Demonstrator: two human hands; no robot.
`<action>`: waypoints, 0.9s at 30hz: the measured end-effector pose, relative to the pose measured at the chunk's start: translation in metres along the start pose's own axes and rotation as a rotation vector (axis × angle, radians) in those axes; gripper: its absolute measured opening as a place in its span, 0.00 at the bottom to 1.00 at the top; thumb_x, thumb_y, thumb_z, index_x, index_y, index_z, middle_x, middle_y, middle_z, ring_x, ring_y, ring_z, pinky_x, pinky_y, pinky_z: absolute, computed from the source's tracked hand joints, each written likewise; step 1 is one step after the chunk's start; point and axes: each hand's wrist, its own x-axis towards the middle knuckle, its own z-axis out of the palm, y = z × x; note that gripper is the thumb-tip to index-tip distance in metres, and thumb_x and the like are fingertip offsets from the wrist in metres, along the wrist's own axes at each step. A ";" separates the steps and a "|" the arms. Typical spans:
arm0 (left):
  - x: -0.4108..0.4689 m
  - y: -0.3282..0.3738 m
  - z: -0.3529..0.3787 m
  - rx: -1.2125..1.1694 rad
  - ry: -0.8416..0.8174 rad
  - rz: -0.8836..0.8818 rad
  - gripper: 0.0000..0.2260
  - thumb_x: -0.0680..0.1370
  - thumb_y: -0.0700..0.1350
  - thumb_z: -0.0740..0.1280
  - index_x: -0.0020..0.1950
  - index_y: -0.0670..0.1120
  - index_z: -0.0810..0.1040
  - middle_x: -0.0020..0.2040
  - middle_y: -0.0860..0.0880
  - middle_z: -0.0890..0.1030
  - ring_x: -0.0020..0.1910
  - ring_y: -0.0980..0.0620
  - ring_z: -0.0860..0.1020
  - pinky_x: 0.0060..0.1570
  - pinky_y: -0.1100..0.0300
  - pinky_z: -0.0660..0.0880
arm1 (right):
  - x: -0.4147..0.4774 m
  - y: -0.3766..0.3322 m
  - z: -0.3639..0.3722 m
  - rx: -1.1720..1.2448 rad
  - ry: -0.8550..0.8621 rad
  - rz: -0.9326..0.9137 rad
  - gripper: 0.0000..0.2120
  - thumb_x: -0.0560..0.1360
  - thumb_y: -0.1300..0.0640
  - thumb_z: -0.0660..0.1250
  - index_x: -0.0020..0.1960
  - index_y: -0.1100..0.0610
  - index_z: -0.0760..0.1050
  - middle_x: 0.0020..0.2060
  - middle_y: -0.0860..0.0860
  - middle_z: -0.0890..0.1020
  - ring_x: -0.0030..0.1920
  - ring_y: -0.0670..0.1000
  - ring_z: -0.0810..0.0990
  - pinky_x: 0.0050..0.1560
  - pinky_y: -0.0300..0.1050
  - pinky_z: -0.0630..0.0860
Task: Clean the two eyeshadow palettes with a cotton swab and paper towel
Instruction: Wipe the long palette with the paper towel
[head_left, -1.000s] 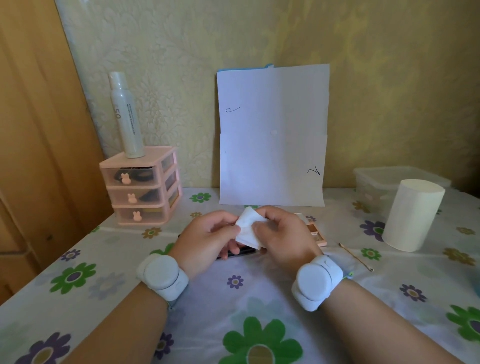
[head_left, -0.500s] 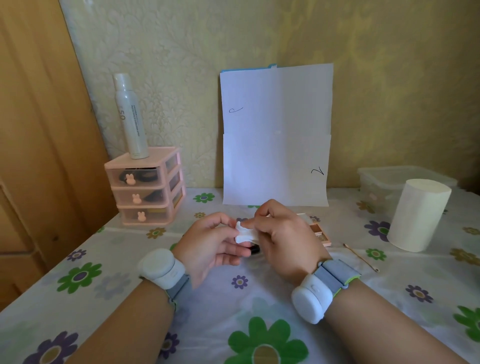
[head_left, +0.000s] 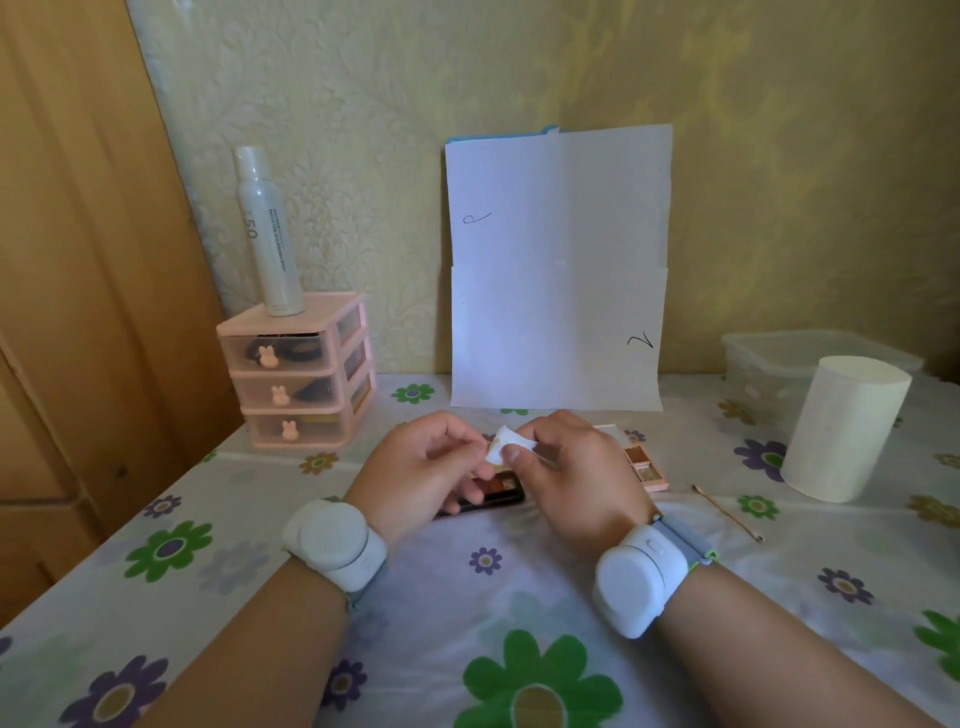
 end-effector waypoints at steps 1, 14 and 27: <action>0.002 -0.002 -0.004 0.063 0.100 0.016 0.04 0.81 0.41 0.67 0.48 0.46 0.81 0.43 0.49 0.86 0.37 0.50 0.84 0.41 0.55 0.78 | 0.000 0.000 0.000 -0.014 -0.019 0.044 0.07 0.78 0.50 0.66 0.49 0.51 0.81 0.47 0.48 0.79 0.47 0.51 0.78 0.50 0.47 0.73; 0.021 -0.041 -0.048 0.729 0.237 -0.372 0.14 0.83 0.40 0.57 0.41 0.41 0.77 0.43 0.43 0.78 0.45 0.42 0.77 0.45 0.54 0.72 | -0.001 -0.004 0.012 -0.009 -0.177 0.303 0.10 0.80 0.51 0.61 0.54 0.52 0.78 0.52 0.52 0.79 0.52 0.54 0.77 0.51 0.46 0.72; 0.011 -0.011 -0.010 -0.750 0.354 -0.451 0.13 0.83 0.51 0.65 0.58 0.41 0.79 0.52 0.38 0.86 0.48 0.39 0.85 0.36 0.46 0.83 | -0.001 -0.003 0.010 0.038 -0.117 0.334 0.07 0.80 0.51 0.61 0.52 0.51 0.76 0.52 0.52 0.79 0.50 0.54 0.76 0.48 0.45 0.69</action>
